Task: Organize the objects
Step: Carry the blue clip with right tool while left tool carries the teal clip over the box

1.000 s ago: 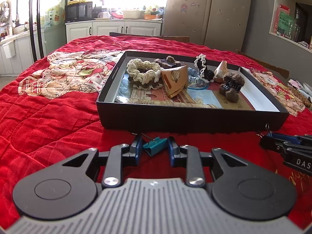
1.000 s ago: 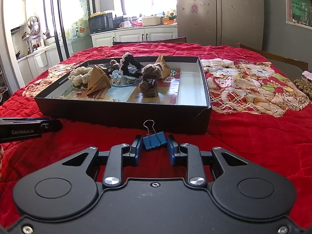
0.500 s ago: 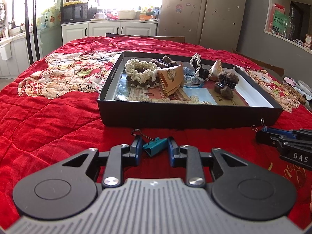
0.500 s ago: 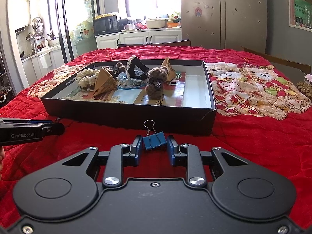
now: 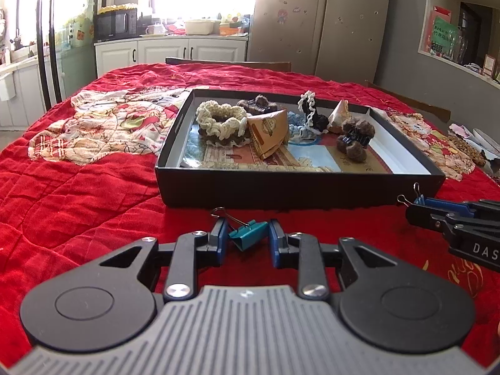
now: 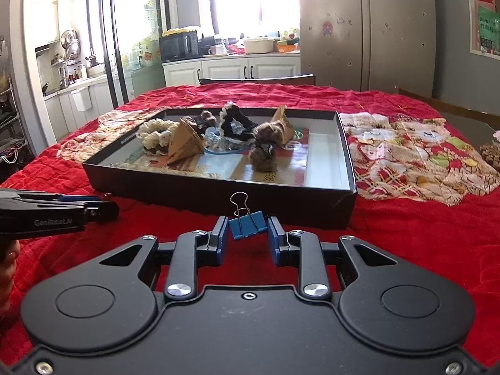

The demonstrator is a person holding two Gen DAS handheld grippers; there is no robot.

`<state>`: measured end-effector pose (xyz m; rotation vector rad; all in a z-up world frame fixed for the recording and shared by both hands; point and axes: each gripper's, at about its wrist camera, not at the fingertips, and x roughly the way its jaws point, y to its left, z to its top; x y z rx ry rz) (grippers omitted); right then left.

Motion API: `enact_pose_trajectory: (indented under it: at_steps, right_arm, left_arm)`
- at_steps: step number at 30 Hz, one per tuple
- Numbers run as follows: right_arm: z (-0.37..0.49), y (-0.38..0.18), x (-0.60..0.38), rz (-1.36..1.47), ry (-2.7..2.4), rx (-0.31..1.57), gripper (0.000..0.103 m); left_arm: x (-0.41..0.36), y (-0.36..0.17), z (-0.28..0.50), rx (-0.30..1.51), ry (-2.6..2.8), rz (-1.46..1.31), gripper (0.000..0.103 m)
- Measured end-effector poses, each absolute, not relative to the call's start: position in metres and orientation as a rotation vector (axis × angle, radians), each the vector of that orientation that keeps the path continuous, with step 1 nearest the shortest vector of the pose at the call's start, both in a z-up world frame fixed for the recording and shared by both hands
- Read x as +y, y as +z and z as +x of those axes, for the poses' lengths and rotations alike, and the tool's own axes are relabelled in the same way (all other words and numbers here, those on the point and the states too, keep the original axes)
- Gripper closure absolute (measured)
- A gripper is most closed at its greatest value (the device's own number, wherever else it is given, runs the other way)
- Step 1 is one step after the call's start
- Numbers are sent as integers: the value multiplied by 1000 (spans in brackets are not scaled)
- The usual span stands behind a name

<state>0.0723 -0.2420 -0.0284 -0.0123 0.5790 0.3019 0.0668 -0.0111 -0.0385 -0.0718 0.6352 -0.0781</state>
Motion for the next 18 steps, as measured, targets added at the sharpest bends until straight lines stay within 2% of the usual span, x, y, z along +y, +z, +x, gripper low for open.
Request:
enact_pose_trajectory:
  at_steps: [18]
  right_arm:
    - [85,6,-233,-16,317,494,77]
  left_arm:
    - [-35,3,80,521,-188,-14,73]
